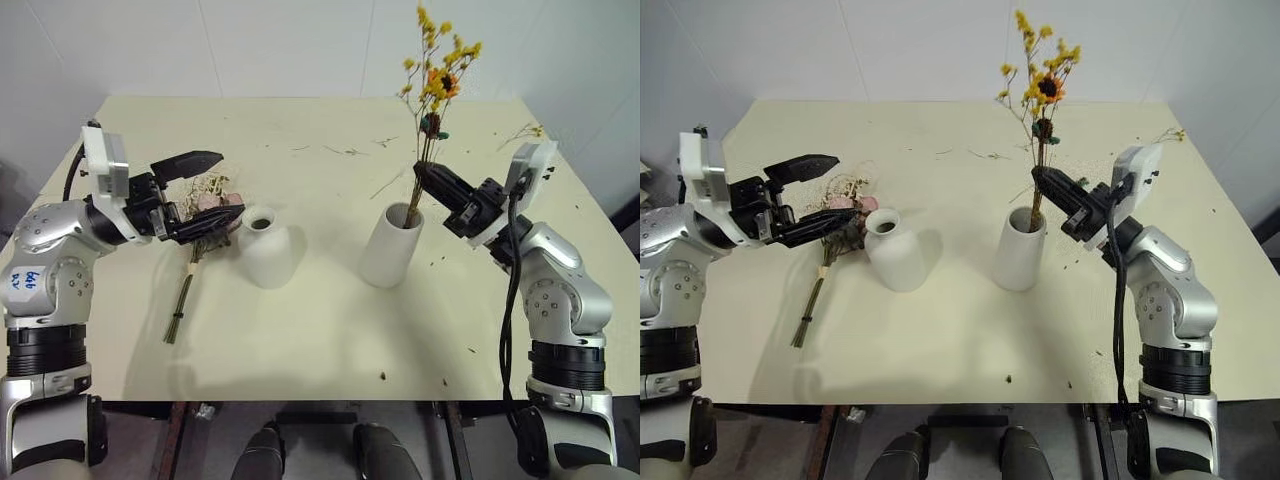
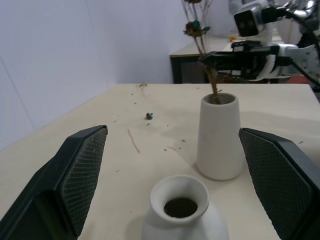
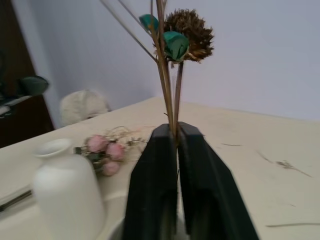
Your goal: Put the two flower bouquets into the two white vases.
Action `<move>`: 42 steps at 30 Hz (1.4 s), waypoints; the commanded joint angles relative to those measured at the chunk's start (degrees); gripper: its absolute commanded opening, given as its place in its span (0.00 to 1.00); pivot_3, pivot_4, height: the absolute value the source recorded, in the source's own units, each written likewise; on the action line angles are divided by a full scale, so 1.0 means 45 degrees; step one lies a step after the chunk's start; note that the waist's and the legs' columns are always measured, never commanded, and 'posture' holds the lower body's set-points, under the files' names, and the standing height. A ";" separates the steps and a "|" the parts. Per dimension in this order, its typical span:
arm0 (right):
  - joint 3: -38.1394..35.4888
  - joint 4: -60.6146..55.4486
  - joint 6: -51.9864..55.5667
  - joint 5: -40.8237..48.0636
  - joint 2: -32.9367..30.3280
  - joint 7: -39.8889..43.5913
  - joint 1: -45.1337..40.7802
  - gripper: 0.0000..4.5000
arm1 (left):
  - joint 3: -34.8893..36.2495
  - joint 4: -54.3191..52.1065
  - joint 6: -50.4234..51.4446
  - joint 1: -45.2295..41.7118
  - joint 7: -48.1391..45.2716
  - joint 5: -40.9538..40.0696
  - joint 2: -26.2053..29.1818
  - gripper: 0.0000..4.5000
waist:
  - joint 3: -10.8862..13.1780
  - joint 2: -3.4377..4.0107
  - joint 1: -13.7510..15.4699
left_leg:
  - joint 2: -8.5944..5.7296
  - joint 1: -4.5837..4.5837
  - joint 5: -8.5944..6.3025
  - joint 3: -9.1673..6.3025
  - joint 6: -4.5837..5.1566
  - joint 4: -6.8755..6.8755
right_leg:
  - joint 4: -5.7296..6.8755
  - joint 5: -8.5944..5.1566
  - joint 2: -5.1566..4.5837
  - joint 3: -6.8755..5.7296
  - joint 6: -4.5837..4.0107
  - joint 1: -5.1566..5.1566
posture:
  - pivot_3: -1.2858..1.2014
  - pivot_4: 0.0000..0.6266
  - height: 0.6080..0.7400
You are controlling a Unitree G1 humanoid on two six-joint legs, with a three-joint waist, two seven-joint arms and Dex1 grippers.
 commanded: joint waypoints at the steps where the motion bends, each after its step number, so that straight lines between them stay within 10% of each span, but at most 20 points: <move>1: -0.0030 -0.0707 -0.0031 0.0244 -0.0504 0.0505 0.0125 0.29 | 0.0595 -0.0462 0.0024 0.0280 0.0538 0.0322 0.0575 1.00 | 0.0000 0.0000 0.0022 | 0.0000 0.0000 0.0000 0.0000 0.0000 0.0001 | -0.0001 0.0000 0.0000 0.0000 0.0000 0.0001 | 0.52 0.24 1.00; 11: -0.1349 0.0713 -0.0279 0.0040 -0.3406 0.1804 -0.0043 0.99 | 0.1040 -0.0371 0.1259 0.1287 0.1977 0.1974 0.2882 1.00 | 0.0001 0.0000 0.0056 | -0.0002 0.0002 -0.0001 0.0006 0.0001 -0.0007 | -0.0016 -0.0005 -0.0002 0.0001 -0.0009 0.0004 | 0.52 0.24 1.00; 18: -0.0680 0.1587 -0.0536 -0.0561 -0.6054 0.4857 -0.0488 0.99 | -0.0166 -0.1526 0.7597 0.2173 0.3338 0.2239 0.5008 1.00 | 0.0005 0.0004 -0.0038 | 0.0001 -0.0004 -0.0005 0.0018 0.0006 -0.0032 | -0.0014 -0.0014 -0.0001 0.0010 -0.0018 -0.0019 | 0.52 0.24 1.00; 25: -0.0330 0.1183 0.0409 0.0126 -0.7113 0.6919 -0.0930 0.99 | -0.1608 -0.2925 1.0991 0.1606 0.4625 0.2147 0.4489 1.00 | 0.0007 0.0004 -0.0017 | 0.0005 -0.0008 -0.0010 0.0024 0.0002 -0.0023 | -0.0007 -0.0025 0.0001 0.0012 -0.0024 -0.0027 | 0.52 0.24 1.00; 39: -0.0316 -0.1230 0.1114 0.0762 -0.6527 0.6499 0.0293 0.99 | -0.3672 -0.1323 1.0982 0.0914 0.5984 0.3458 0.2372 1.00 | 0.0003 -0.0001 0.0091 | 0.0002 -0.0092 -0.0010 0.0033 -0.0002 0.0023 | 0.0041 -0.0025 0.0002 0.0027 -0.0021 -0.0115 | 0.52 0.24 1.00; 42: -0.0462 -0.1318 0.1222 0.0856 -0.6656 0.6481 0.0434 1.00 | -0.3674 -0.0998 1.0879 0.0917 0.5896 0.3587 0.2302 0.86 | 0.0003 -0.0002 0.0091 | -0.0001 -0.0091 -0.0010 0.0033 -0.0004 0.0051 | 0.0064 -0.0022 0.0001 0.0027 -0.0018 -0.0112 | 0.52 0.24 1.00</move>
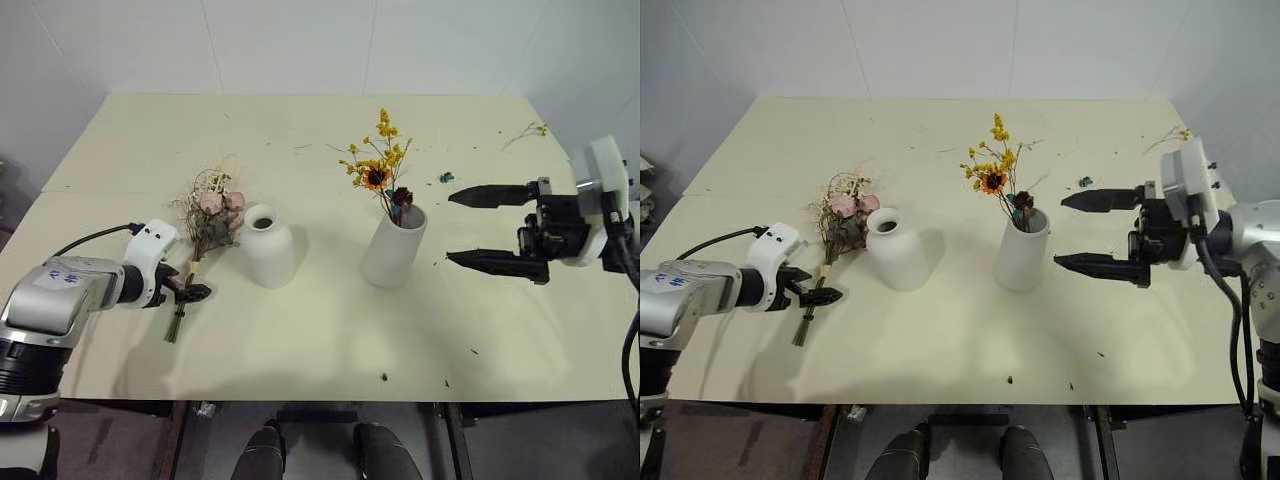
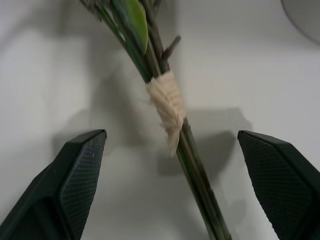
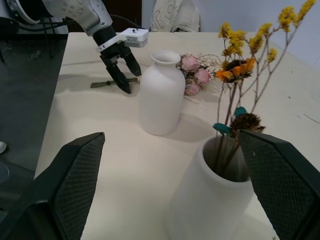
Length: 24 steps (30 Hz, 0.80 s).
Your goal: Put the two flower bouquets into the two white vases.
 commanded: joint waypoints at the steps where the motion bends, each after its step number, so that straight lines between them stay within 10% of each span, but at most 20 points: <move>1: -0.0592 -0.0383 0.0066 0.0313 -0.0297 -0.0069 0.0087 1.00 | 0.0045 0.0319 -0.0052 -0.0004 -0.0115 0.0233 0.0086 0.80 | 0.0000 0.0000 -0.0002 | -0.0001 0.0002 0.0000 0.0000 0.0000 0.0008 | 0.0007 0.0000 0.0000 0.0000 0.0000 0.0002 | 0.52 0.24 1.00; 12: -0.0549 -0.0205 -0.0338 0.0271 0.0070 -0.0314 -0.0147 1.00 | 0.1455 0.1840 -0.2853 -0.0238 -0.0018 0.0815 -0.0001 0.02 | 0.0000 -0.0001 -0.0019 | -0.0002 0.0002 0.0000 0.0001 0.0000 0.0031 | 0.0028 0.0003 0.0000 0.0009 0.0003 0.0000 | 0.52 0.24 1.00; 24: -0.0524 0.0020 -0.1044 -0.0183 0.0853 -0.1116 0.0614 1.00 | 0.6795 0.1711 -0.9149 -0.2430 -0.0488 -0.3287 -0.3912 0.00 | -0.0013 -0.0022 0.0048 | -0.0021 -0.0080 -0.0001 -0.0011 0.0001 0.0132 | 0.0015 0.0048 -0.0013 0.0002 0.0064 -0.0009 | 0.52 0.24 1.00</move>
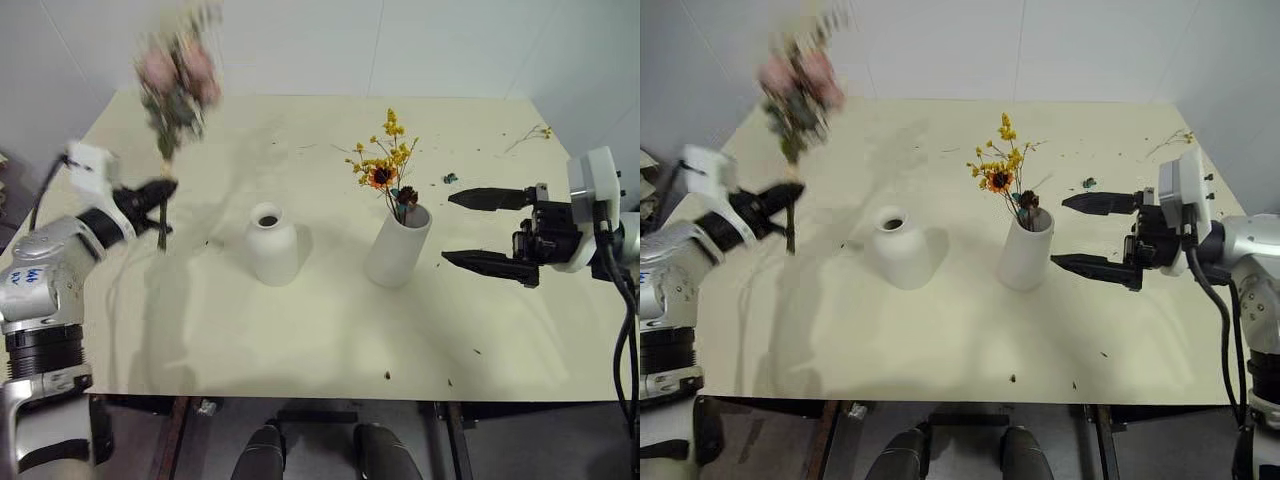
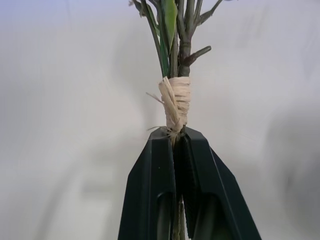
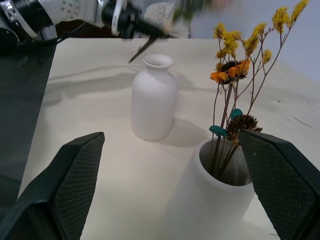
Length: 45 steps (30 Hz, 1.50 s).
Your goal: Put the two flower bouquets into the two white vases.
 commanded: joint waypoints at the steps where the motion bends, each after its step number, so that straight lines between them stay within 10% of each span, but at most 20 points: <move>1: -0.0305 -0.0131 -0.0241 -0.0023 0.0136 -0.0373 0.0022 1.00 | 0.1284 -0.1103 -0.0803 -0.0788 -0.0737 -0.2220 -0.0685 0.00 | -0.0002 -0.0002 -0.0008 | -0.0001 0.0001 0.0000 0.0000 0.0000 0.0009 | 0.0004 0.0003 0.0000 0.0001 0.0002 0.0002 | 0.52 0.24 1.00; 5: -0.0162 -0.0253 -0.0401 -0.0196 0.0427 -0.0728 0.0151 1.00 | 0.1342 -0.1951 0.0398 -0.1339 -0.1700 -0.4859 -0.1380 0.00 | -0.0005 -0.0008 -0.0051 | 0.0000 0.0006 0.0001 -0.0001 0.0001 0.0030 | 0.0019 0.0012 0.0004 0.0003 0.0006 0.0009 | 0.52 0.24 1.00; 22: -0.0608 -0.1275 -0.0132 0.0066 0.0641 -0.1979 0.0754 1.00 | -0.1324 0.1113 -0.2456 -0.2384 -0.3271 -0.3279 -0.3810 0.00 | -0.0006 -0.0009 -0.0045 | -0.0010 0.0005 0.0025 0.0001 0.0024 0.0037 | 0.0001 0.0050 0.0008 0.0018 0.0018 0.0013 | 0.52 0.24 1.00; 45: -0.0713 -0.1673 -0.0264 0.0320 0.0748 -0.2970 0.1112 1.00 | -0.1946 0.1280 -0.2763 -0.1530 -0.4328 -0.2599 -0.3897 0.00 | -0.0006 -0.0009 -0.0023 | -0.0011 0.0006 0.0026 0.0001 0.0024 0.0040 | 0.0003 0.0052 0.0009 0.0021 0.0020 0.0016 | 0.52 0.24 1.00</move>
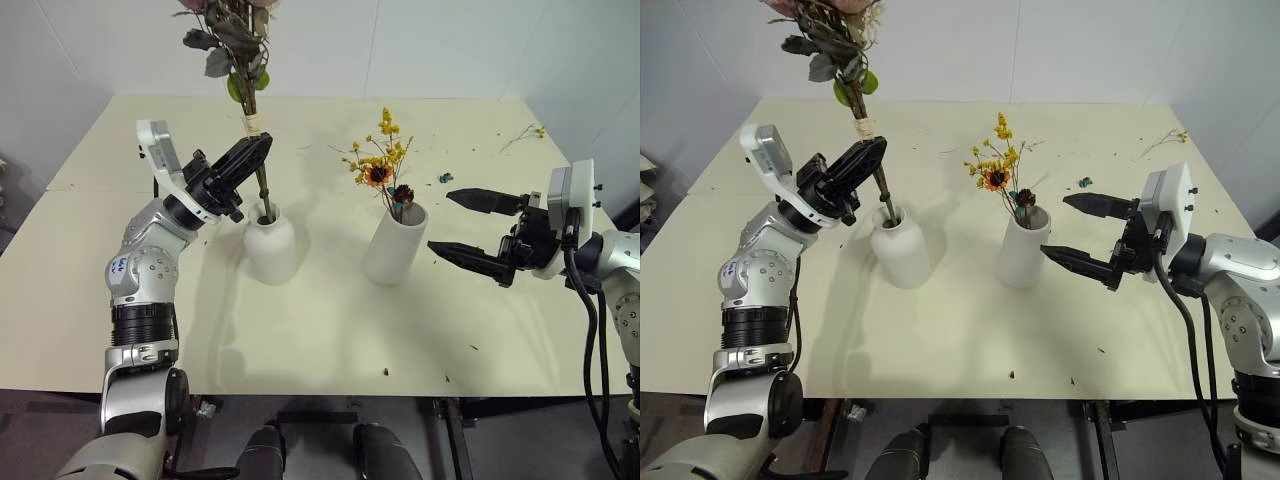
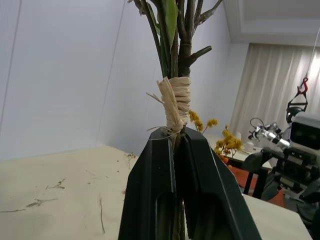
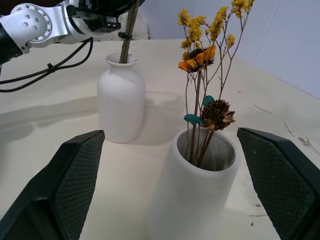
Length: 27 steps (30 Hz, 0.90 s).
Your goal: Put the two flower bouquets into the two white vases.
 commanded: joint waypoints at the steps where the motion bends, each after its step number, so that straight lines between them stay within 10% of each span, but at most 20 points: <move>1: -0.0604 -0.0493 -0.0189 0.0271 0.0095 -0.0194 -0.0015 1.00 | -0.0128 0.0199 -0.0730 -0.0007 -0.0281 0.0298 -0.0198 0.00 | 0.0000 0.0000 0.0001 | 0.0000 0.0000 0.0000 0.0000 0.0000 0.0000 | 0.0000 0.0000 0.0000 0.0000 0.0000 0.0001 | 0.52 0.24 1.00; 4: -0.0603 -0.0554 -0.0184 0.0285 0.0117 -0.0272 0.0014 1.00 | -0.0409 0.0347 -0.0913 0.0227 -0.0749 0.0557 -0.0103 0.00 | 0.0000 0.0000 -0.0014 | 0.0000 0.0001 0.0000 0.0001 0.0000 0.0000 | -0.0001 0.0000 0.0000 0.0000 0.0000 0.0000 | 0.52 0.24 1.00; 18: -0.0753 -0.0534 -0.0323 0.0218 0.0313 -0.0377 0.0192 1.00 | -0.0038 -0.1105 -0.1115 0.1946 -0.1095 0.0948 0.1863 1.00 | 0.0000 0.0001 -0.0025 | 0.0001 0.0002 0.0000 0.0000 0.0001 -0.0006 | -0.0002 0.0000 0.0000 0.0005 -0.0001 0.0000 | 0.52 0.24 1.00; 27: -0.0955 -0.0114 -0.0651 0.0068 0.0205 -0.0185 0.0289 1.00 | 0.0614 -0.1787 -0.0466 0.2921 -0.2211 0.0711 0.4730 1.00 | 0.0000 0.0001 -0.0031 | 0.0005 0.0005 -0.0001 0.0001 0.0001 -0.0019 | -0.0007 -0.0002 0.0001 0.0007 -0.0009 -0.0002 | 0.52 0.24 1.00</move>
